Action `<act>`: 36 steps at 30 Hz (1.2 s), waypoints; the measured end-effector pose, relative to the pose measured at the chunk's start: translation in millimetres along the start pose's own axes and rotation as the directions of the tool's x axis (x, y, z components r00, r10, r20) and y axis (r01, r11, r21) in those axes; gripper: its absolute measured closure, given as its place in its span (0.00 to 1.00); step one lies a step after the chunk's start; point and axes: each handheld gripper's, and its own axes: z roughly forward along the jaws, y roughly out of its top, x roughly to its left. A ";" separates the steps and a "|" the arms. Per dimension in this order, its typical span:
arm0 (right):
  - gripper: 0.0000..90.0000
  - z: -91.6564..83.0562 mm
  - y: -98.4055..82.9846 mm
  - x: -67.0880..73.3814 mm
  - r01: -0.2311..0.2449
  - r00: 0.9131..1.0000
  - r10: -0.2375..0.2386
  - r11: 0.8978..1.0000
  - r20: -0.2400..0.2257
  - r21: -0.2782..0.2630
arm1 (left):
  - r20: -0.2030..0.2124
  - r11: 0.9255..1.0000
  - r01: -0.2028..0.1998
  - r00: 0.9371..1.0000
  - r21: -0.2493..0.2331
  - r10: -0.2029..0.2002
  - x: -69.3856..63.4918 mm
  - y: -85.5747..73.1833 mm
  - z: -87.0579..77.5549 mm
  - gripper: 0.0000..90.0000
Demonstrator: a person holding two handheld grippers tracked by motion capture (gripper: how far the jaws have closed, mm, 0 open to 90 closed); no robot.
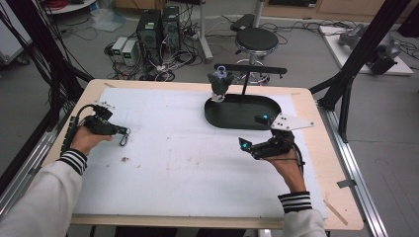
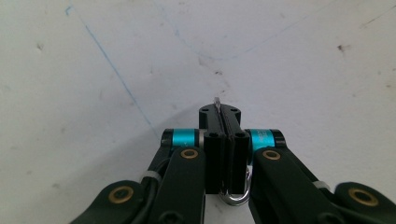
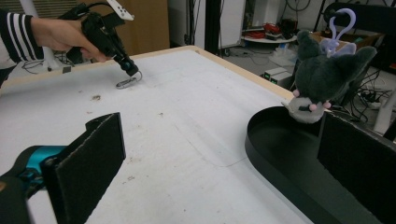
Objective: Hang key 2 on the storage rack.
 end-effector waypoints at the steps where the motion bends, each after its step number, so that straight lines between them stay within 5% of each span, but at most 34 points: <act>1: 0.01 0.3 0.1 0.6 -0.004 1.000 0.004 1.000 -0.003 0.003 | 0.008 1.000 -0.005 1.000 -0.011 0.005 -0.9 0.8 -2.0 0.98; 11: 0.01 6.2 2.0 4.5 0.001 0.999 -0.001 1.000 -0.032 0.011 | 0.075 0.989 -0.036 0.996 -0.142 0.047 -23.3 7.8 -19.4 0.98; 18: 0.01 10.0 10.5 9.2 0.004 0.998 -0.004 1.000 -0.067 0.000 | 0.151 0.968 -0.054 0.984 -0.247 0.094 -39.8 11.6 -29.2 0.98; 24: 0.01 15.2 21.5 12.8 0.002 0.995 -0.003 1.000 -0.102 -0.013 | 0.202 0.941 -0.079 0.967 -0.330 0.152 -58.5 14.9 -36.9 0.98; 29: 0.01 22.8 30.8 19.0 0.022 0.992 -0.023 1.000 -0.123 -0.010 | 0.251 0.910 -0.097 0.944 -0.402 0.212 -79.3 23.3 -43.9 0.98; 33: 0.01 27.9 38.6 23.4 0.030 0.988 -0.033 0.999 -0.150 -0.022 | 0.291 0.882 -0.129 0.914 -0.453 0.283 -98.6 31.8 -46.9 0.98; 36: 0.01 30.5 44.1 26.4 0.035 0.987 -0.038 0.999 -0.158 -0.022 | 0.327 0.868 -0.126 0.893 -0.480 0.311 -110.7 37.0 -45.8 0.98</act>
